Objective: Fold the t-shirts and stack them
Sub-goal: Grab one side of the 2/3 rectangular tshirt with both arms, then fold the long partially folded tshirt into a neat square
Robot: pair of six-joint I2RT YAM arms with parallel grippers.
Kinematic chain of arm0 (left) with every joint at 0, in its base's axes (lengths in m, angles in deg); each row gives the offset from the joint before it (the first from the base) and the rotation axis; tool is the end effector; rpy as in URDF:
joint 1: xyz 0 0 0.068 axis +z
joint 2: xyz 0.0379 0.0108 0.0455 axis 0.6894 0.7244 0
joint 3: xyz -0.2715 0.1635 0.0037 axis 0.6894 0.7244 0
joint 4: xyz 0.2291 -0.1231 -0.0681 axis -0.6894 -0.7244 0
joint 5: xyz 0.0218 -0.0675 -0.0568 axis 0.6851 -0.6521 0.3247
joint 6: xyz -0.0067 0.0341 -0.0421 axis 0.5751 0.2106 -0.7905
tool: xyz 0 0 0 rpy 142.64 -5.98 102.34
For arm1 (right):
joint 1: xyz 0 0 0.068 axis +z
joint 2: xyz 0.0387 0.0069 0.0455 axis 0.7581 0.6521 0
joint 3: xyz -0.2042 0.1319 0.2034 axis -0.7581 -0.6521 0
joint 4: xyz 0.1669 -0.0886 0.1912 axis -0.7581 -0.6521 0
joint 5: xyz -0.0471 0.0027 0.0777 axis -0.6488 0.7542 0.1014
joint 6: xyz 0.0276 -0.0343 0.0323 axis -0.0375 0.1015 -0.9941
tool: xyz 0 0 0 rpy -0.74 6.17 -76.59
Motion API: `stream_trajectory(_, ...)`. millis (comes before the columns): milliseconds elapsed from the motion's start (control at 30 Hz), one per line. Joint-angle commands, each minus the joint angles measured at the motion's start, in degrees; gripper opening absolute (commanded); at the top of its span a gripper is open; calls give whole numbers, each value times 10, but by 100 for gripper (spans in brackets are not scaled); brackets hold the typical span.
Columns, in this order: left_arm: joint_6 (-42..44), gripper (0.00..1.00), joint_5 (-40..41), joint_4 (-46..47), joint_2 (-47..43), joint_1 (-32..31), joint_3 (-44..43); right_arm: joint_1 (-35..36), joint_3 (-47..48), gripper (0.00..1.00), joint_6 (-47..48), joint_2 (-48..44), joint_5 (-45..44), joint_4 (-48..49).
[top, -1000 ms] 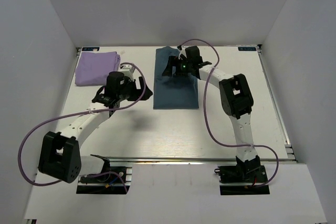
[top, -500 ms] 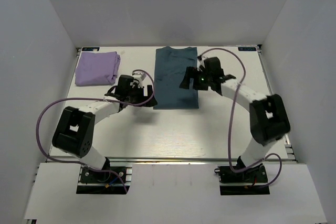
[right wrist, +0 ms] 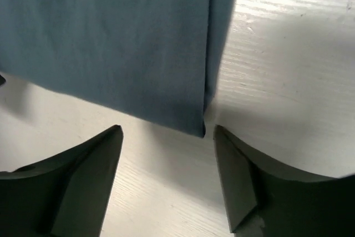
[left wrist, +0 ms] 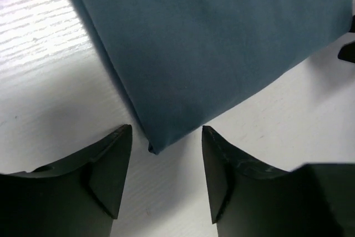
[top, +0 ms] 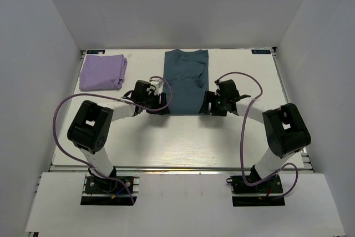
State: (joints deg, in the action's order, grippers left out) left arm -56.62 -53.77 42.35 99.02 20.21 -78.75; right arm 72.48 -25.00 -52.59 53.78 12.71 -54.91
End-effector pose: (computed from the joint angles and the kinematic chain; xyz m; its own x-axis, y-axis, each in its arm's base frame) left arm 0.3208 -0.1525 0.1860 -0.8183 0.0929 -0.5672 0.3861 0.8199 -0.4228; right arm 0.3096 0.1396 0.2027 -0.8446 0.0979 -0.5264 -0.1477 0.9025 0.4047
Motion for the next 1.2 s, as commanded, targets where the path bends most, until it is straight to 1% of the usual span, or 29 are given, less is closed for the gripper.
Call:
stream_trajectory(0, 7, 62, 1, -2, 14, -3, -10, -2, 8, 71, -12, 30, -11, 18)
stream_trajectory(33, 14, 59, 1, -2, 19, -3, -10, -2, 8, 65, -13, 35, -8, 19)
stream_trajectory(67, 14, 53, 1, 3, 19, -8, -10, -2, 5, 62, -14, 35, -3, 26)
stream_trajectory(100, 14, 46, -7, 10, 19, -8, -10, -2, 3, 59, -16, 36, -2, 28)
stream_trajectory(133, 14, 39, -15, 10, 19, -8, -4, -2, 2, 53, -17, 37, 3, 29)
stream_trajectory(167, 14, 31, -32, 35, 19, -8, 5, -3, 1, 34, -19, 37, 1, 30)
stream_trajectory(233, 8, 16, -39, 41, 4, -8, 11, -2, 0, 9, -23, 29, 2, 26)
stream_trajectory(267, 8, 6, -39, 41, -3, -8, 18, 0, -6, 1, -23, 24, 4, 26)
stream_trajectory(300, 3, 0, -39, 41, -10, -8, 19, -2, -9, 0, -22, 13, 6, 26)
stream_trajectory(367, 3, 0, -47, 47, -50, -8, 45, 2, -21, 0, -13, -21, 26, 11)
stream_trajectory(433, -15, 0, -53, 63, -90, -13, 81, 5, -37, 0, -13, -59, 40, 4)
stream_trajectory(467, -15, 0, -53, 58, -129, -13, 89, 5, -66, 0, -12, -92, 46, -2)
stream_trajectory(500, -21, 0, -53, 36, -150, -18, 101, 5, -76, 0, -12, -109, 50, -8)
stream_trajectory(533, -26, 0, -48, 22, -169, -18, 106, 6, -103, 0, -16, -162, 47, -28)
stream_trajectory(600, -31, 0, -96, -10, -219, -24, 124, 9, -122, 0, -14, -201, 64, -65)
stream_trajectory(633, -31, 0, -148, -20, -235, -24, 124, 10, -142, 0, -10, -259, 84, -75)
stream_trajectory(667, -40, 0, -173, -20, -253, -31, 144, 15, -148, 0, -6, -279, 106, -96)
stream_trajectory(700, -55, 0, -195, -20, -295, -39, 154, 15, -151, 0, 0, -295, 112, -115)
stream_trajectory(733, -63, 0, -215, -27, -318, -39, 163, 19, -161, 0, 5, -334, 119, -125)
stream_trajectory(767, -69, 0, -215, -33, -343, -45, 170, 20, -161, 0, 8, -369, 132, -145)
stream_trajectory(800, -69, 0, -215, -40, -365, -50, 175, 23, -158, 0, 9, -403, 131, -165)
stream_trajectory(833, -69, 0, -215, -55, -408, -50, 175, 23, -152, 0, 14, -416, 131, -174)
stream_trajectory(867, -76, 0, -206, -61, -427, -50, 175, 23, -147, 0, 17, -455, 132, -186)
stream_trajectory(967, -76, 0, -187, -70, -465, -50, 145, 23, -126, 0, 22, -491, 137, -193)
stream_trajectory(1033, -76, 0, -162, -93, -472, -50, 128, 23, -93, 0, 18, -495, 135, -195)
stream_trajectory(1167, -94, 0, -122, -99, -457, -50, 99, 21, -61, 0, 2, -479, 116, -185)
